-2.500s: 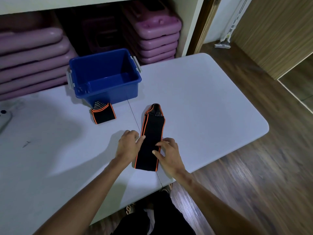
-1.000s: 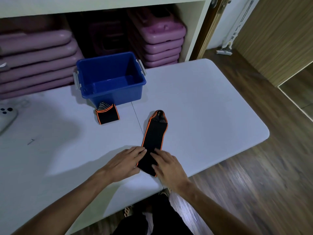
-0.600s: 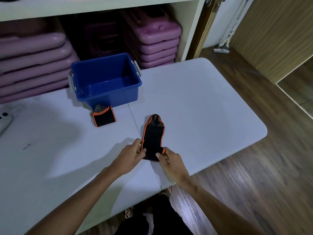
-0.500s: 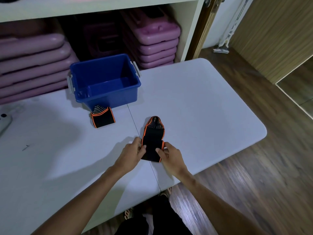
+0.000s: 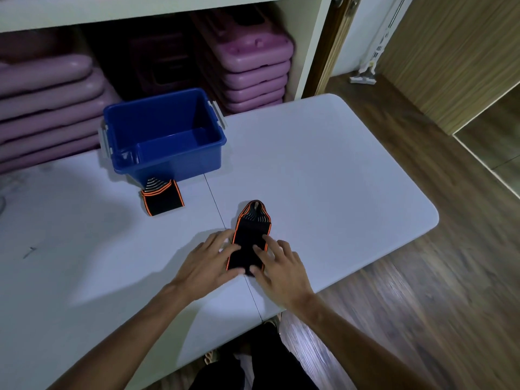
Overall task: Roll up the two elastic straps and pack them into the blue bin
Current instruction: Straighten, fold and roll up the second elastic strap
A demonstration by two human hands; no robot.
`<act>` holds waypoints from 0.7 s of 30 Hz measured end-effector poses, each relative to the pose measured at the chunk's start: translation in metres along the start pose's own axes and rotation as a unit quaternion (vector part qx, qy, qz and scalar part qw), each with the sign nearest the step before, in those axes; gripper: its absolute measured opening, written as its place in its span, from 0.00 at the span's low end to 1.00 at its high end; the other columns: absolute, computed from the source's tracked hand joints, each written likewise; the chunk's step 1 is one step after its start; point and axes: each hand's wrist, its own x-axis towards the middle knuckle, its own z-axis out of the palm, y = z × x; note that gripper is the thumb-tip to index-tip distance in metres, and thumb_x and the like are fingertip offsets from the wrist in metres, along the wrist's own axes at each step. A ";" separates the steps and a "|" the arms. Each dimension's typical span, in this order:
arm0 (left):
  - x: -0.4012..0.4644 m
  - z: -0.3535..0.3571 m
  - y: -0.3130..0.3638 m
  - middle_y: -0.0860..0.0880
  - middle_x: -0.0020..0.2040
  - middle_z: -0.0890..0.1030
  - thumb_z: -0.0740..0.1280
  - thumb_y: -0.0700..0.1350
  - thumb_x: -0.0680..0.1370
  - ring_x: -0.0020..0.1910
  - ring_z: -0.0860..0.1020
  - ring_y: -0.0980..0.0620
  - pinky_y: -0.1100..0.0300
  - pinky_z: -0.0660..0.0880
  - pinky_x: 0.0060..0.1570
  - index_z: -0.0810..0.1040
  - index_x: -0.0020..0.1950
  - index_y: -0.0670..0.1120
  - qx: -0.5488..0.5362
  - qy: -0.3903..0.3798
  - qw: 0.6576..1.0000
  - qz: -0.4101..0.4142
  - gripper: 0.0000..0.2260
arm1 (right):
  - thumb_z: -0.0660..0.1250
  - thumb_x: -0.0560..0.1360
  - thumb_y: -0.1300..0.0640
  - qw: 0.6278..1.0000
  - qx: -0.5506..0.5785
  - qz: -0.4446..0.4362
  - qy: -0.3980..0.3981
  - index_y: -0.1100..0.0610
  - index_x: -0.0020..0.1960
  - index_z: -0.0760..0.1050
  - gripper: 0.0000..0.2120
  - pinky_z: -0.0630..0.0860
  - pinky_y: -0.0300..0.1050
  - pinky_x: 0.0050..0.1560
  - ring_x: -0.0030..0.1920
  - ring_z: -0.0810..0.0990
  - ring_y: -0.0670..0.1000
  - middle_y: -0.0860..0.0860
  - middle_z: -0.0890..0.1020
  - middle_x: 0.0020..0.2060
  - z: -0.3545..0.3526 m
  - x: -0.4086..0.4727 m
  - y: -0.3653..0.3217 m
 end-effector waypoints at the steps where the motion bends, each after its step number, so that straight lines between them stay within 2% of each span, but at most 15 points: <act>1: -0.003 0.001 -0.004 0.48 0.73 0.66 0.64 0.63 0.74 0.70 0.66 0.48 0.55 0.73 0.57 0.73 0.63 0.49 0.015 -0.018 0.999 0.023 0.24 | 0.63 0.75 0.39 1.000 -0.016 -0.015 -0.023 0.53 0.67 0.72 0.26 0.78 0.51 0.44 0.59 0.74 0.57 0.55 0.72 0.69 0.002 -0.004 0.002; 3: -0.004 0.001 -0.007 0.47 0.75 0.63 0.69 0.59 0.72 0.72 0.64 0.49 0.54 0.70 0.62 0.72 0.64 0.48 0.024 -0.056 0.997 0.039 0.26 | 0.64 0.72 0.37 0.998 -0.037 -0.029 -0.047 0.55 0.68 0.71 0.31 0.78 0.51 0.45 0.60 0.74 0.57 0.56 0.72 0.70 0.002 -0.007 0.003; 6: 0.000 0.001 -0.004 0.48 0.72 0.69 0.67 0.54 0.74 0.66 0.72 0.51 0.56 0.73 0.60 0.73 0.61 0.47 0.029 -0.047 0.997 0.056 0.19 | 0.63 0.74 0.44 0.998 -0.023 -0.024 -0.047 0.56 0.66 0.72 0.25 0.78 0.50 0.44 0.56 0.77 0.56 0.57 0.74 0.68 0.002 -0.004 0.001; 8: 0.001 -0.004 -0.003 0.51 0.66 0.75 0.61 0.55 0.76 0.61 0.73 0.53 0.60 0.69 0.60 0.72 0.61 0.48 0.011 -0.029 0.998 0.053 0.17 | 0.62 0.74 0.48 0.998 0.019 -0.029 -0.048 0.58 0.66 0.72 0.24 0.78 0.50 0.45 0.53 0.78 0.56 0.56 0.76 0.66 0.000 -0.003 0.001; 10: 0.002 -0.012 0.000 0.52 0.53 0.79 0.58 0.55 0.77 0.53 0.73 0.54 0.59 0.69 0.56 0.71 0.61 0.49 -0.019 -0.019 0.999 0.037 0.16 | 0.61 0.75 0.51 0.994 0.091 -0.027 -0.053 0.58 0.66 0.71 0.22 0.77 0.50 0.46 0.50 0.78 0.55 0.55 0.80 0.58 -0.011 -0.001 0.001; 11: 0.005 -0.017 0.003 0.53 0.48 0.78 0.57 0.56 0.77 0.49 0.73 0.54 0.57 0.70 0.53 0.70 0.61 0.50 -0.040 -0.021 0.999 0.022 0.16 | 0.60 0.77 0.51 0.990 0.131 -0.010 -0.055 0.58 0.66 0.71 0.20 0.76 0.49 0.46 0.48 0.77 0.54 0.54 0.81 0.54 -0.019 0.002 0.001; 13: 0.012 -0.025 0.008 0.52 0.44 0.78 0.55 0.57 0.79 0.45 0.74 0.53 0.54 0.72 0.48 0.68 0.60 0.51 -0.100 -0.036 0.994 -0.033 0.15 | 0.58 0.80 0.49 0.976 0.200 0.046 -0.071 0.54 0.66 0.69 0.17 0.73 0.44 0.43 0.44 0.76 0.51 0.52 0.79 0.46 -0.032 0.011 0.002; 16: 0.025 -0.026 0.007 0.49 0.40 0.78 0.56 0.58 0.80 0.38 0.76 0.51 0.51 0.75 0.39 0.65 0.58 0.53 -0.210 -0.069 0.967 -0.130 0.12 | 0.56 0.81 0.46 0.948 0.282 0.105 -0.100 0.52 0.62 0.68 0.14 0.73 0.41 0.38 0.40 0.77 0.46 0.48 0.78 0.43 -0.036 0.028 0.006; 19: 0.029 -0.013 0.006 0.51 0.46 0.75 0.58 0.58 0.79 0.43 0.75 0.53 0.52 0.75 0.44 0.67 0.56 0.52 -0.216 -0.034 0.961 -0.168 0.12 | 0.59 0.80 0.46 0.943 0.295 0.125 -0.089 0.51 0.63 0.70 0.15 0.77 0.46 0.48 0.47 0.78 0.48 0.49 0.74 0.53 -0.028 0.035 0.009; 21: 0.030 -0.007 0.007 0.51 0.54 0.71 0.62 0.54 0.79 0.50 0.73 0.53 0.56 0.74 0.51 0.68 0.60 0.50 -0.251 -0.008 0.947 -0.201 0.14 | 0.64 0.78 0.47 0.933 0.320 0.129 -0.097 0.50 0.63 0.68 0.16 0.77 0.44 0.46 0.45 0.78 0.46 0.47 0.74 0.54 -0.027 0.036 0.010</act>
